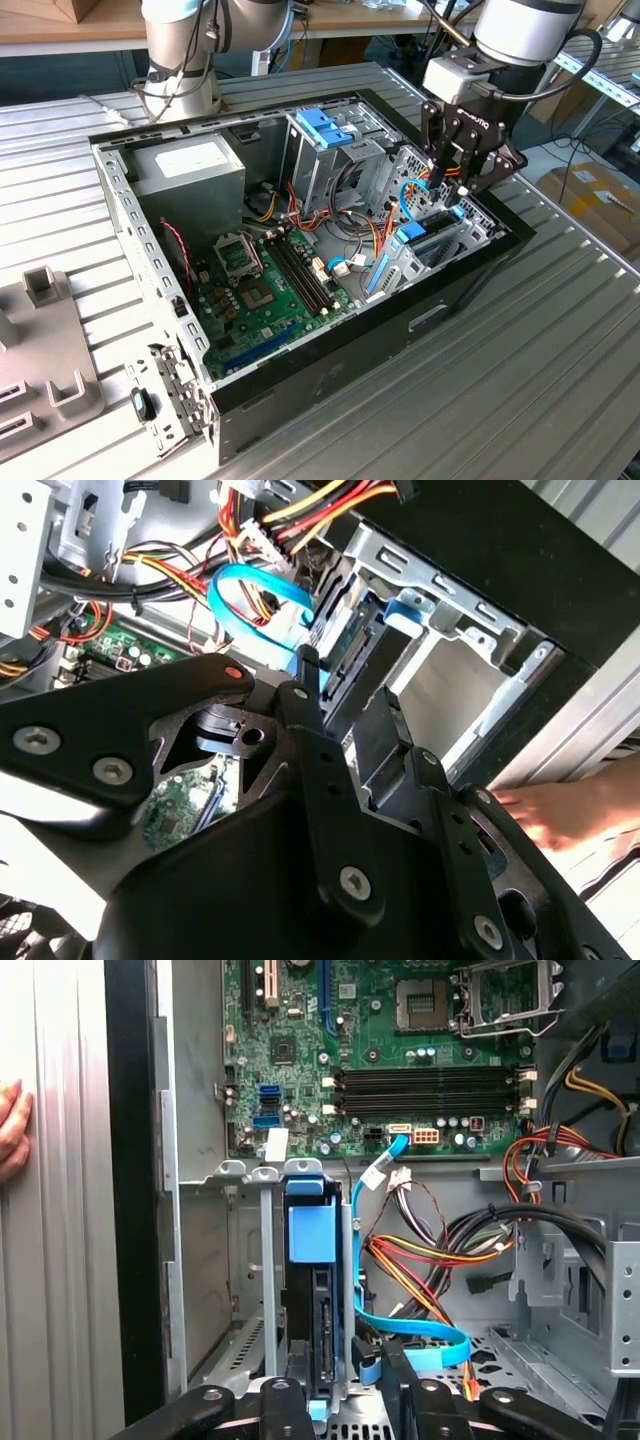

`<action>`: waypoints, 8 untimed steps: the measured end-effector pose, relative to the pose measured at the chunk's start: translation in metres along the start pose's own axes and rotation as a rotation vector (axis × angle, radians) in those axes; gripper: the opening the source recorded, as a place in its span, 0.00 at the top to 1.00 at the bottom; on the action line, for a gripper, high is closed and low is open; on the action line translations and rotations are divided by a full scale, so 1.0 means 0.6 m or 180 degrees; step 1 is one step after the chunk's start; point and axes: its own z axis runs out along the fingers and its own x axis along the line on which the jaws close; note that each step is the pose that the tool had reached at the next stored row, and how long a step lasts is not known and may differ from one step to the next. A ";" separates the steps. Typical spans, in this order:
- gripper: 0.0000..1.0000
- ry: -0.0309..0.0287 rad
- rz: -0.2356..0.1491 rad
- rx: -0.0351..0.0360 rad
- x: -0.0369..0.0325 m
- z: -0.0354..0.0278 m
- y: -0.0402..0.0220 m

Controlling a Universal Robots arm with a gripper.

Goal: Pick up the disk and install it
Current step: 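Insert the first disk wire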

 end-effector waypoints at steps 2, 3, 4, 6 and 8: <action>0.58 0.0000 0.0000 0.0000 0.000 0.004 -0.001; 0.58 0.0000 0.0001 0.0000 0.000 0.004 -0.001; 0.58 0.0000 0.0001 0.0000 0.000 0.004 -0.001; 0.58 0.0000 0.0000 0.0000 0.000 0.004 -0.001; 0.58 0.0000 0.0000 0.0000 0.000 0.004 -0.001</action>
